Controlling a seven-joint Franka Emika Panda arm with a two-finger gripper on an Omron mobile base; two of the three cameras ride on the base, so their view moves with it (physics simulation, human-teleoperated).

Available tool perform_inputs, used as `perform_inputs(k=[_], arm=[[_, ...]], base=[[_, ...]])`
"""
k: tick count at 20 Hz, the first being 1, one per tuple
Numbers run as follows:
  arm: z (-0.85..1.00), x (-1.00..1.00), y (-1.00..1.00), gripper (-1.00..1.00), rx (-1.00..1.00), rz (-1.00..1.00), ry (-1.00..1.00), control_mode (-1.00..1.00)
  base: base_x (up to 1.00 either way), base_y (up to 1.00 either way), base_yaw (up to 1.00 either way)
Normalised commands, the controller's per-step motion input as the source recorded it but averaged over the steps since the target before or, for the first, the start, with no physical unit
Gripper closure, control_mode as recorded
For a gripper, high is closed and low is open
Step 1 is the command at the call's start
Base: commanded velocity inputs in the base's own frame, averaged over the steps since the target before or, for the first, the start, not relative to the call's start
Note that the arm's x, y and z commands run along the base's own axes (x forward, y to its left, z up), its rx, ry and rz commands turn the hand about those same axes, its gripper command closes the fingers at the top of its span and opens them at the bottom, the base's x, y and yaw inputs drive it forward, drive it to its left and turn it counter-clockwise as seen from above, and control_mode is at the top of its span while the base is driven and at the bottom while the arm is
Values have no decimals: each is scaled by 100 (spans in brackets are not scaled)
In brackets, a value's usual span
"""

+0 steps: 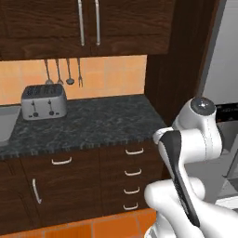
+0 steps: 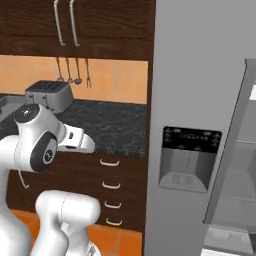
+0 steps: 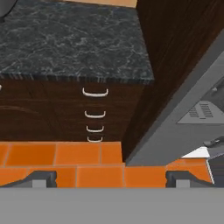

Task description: Place one lime and one steak in each tupperware on the nearby counter, to pack two identical lunches.

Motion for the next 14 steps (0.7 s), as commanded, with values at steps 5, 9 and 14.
perform_inputs(k=[5,9,14], arm=[[0,0,0,-100,0,0,0,100],[0,0,0,-100,0,0,0,100],[0,0,0,-100,0,0,0,100]], base=[[8,-100,-8],[5,-100,-5],[7,-100,-5]])
